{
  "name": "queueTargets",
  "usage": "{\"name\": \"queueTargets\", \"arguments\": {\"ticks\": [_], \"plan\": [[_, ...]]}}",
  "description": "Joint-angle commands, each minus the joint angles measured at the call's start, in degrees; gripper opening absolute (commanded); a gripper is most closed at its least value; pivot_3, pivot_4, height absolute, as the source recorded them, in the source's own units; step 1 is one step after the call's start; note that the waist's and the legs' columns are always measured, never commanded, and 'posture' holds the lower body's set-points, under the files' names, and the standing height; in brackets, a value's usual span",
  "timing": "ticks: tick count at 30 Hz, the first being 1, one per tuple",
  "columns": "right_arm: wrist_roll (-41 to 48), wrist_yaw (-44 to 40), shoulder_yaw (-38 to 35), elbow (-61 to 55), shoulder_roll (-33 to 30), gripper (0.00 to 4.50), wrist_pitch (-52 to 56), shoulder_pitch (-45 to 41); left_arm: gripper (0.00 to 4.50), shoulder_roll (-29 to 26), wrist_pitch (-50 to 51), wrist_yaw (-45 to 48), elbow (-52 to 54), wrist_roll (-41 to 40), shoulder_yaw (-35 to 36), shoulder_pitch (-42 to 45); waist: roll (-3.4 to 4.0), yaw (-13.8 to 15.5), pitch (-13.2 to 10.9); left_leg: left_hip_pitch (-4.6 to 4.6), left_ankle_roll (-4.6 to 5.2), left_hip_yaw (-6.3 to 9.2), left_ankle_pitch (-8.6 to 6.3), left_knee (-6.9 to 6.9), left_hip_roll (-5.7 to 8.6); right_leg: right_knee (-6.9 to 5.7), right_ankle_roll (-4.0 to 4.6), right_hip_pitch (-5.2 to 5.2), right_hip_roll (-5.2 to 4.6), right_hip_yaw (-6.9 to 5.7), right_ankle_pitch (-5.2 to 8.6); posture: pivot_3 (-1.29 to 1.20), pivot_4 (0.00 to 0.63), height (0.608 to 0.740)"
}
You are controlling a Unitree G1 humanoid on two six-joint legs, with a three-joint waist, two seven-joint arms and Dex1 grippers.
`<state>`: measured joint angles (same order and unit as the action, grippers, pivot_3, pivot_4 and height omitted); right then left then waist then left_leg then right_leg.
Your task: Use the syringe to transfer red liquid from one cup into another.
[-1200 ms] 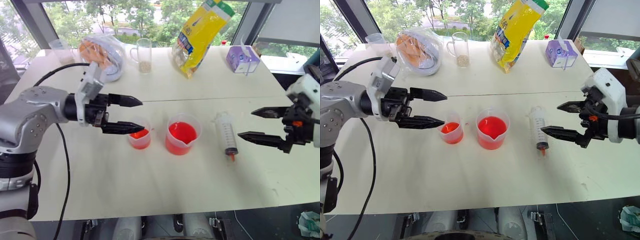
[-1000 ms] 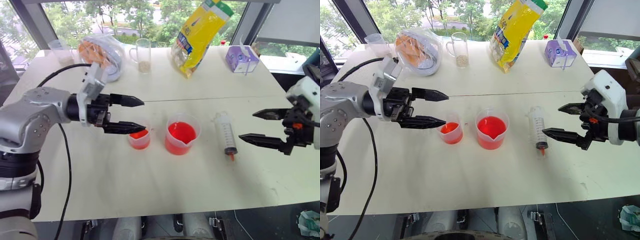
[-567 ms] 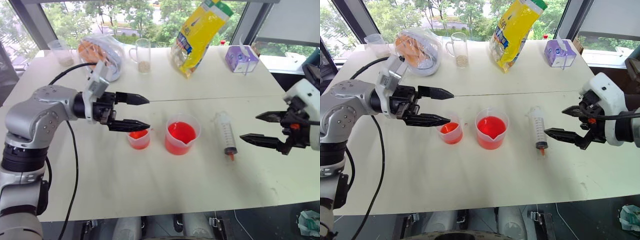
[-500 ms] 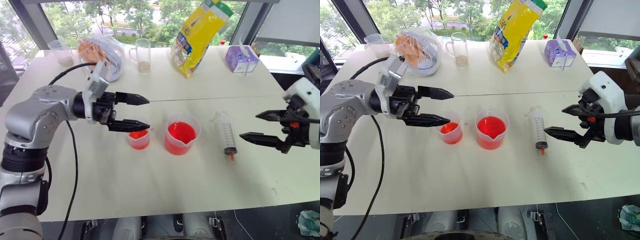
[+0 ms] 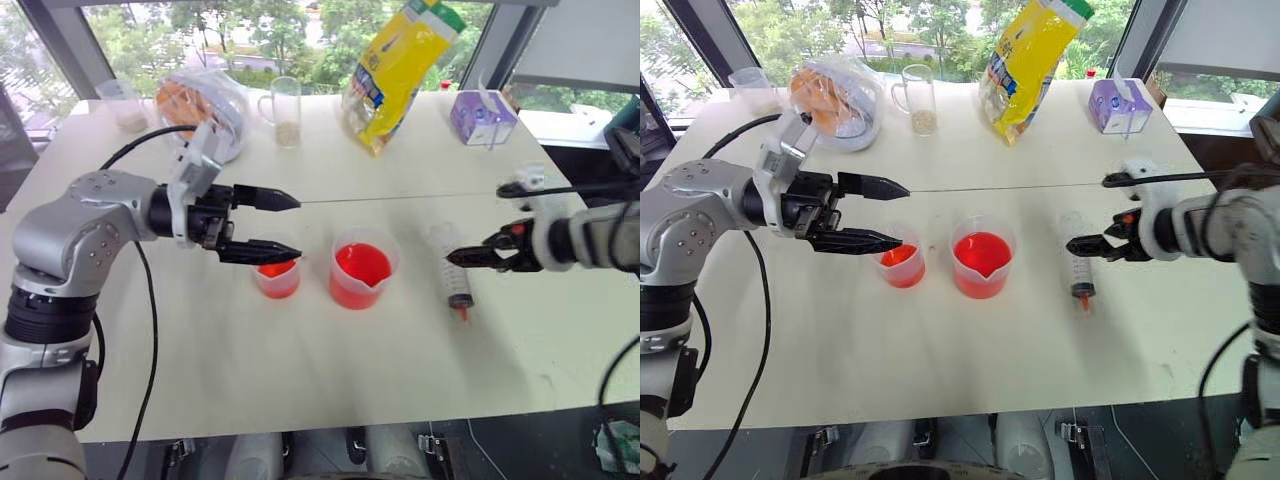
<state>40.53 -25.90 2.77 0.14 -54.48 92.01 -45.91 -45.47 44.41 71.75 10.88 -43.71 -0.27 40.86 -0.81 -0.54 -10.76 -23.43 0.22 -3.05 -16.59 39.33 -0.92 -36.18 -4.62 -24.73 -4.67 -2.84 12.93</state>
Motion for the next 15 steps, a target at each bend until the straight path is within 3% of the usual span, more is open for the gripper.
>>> {"name": "queueTargets", "arguments": {"ticks": [1, 12, 15], "plan": [[-4.6, 2.1, 2.3, 7.2, 1.9, 4.45, 0.5, -4.6, 4.34, 0.1, -0.4, -1.5, 2.4, -0.5, 1.8, -0.4, 0.0, 0.0, 0.0, -0.01, 0.01, 0.0, -0.01, 0.0, 0.01, 0.03, 0.0, 0.0, 0.0, -0.01, 0.0, 0.0, 0.15, 0.74], [-11.8, -2.2, 13.0, 14.2, 7.9, 4.45, -4.1, -7.3, 4.34, -0.3, 0.1, -4.6, 5.4, -1.7, 3.7, -3.4, -0.01, -0.3, 0.0, 0.0, 0.05, -0.02, -0.03, -0.03, 0.01, 0.01, -0.01, 0.0, 0.0, -0.03, -0.01, 0.0, 0.15, 0.74], [-13.3, -2.9, 14.4, 14.1, 9.2, 3.67, -4.4, -7.2, 4.34, -0.2, 0.0, -5.2, 5.8, -1.8, 3.8, -3.7, -0.02, -0.3, 0.0, 0.05, 0.04, -0.02, -0.03, -0.03, 0.01, -0.02, -0.01, 0.03, 0.02, -0.03, -0.01, 0.0, 0.15, 0.74]]}}
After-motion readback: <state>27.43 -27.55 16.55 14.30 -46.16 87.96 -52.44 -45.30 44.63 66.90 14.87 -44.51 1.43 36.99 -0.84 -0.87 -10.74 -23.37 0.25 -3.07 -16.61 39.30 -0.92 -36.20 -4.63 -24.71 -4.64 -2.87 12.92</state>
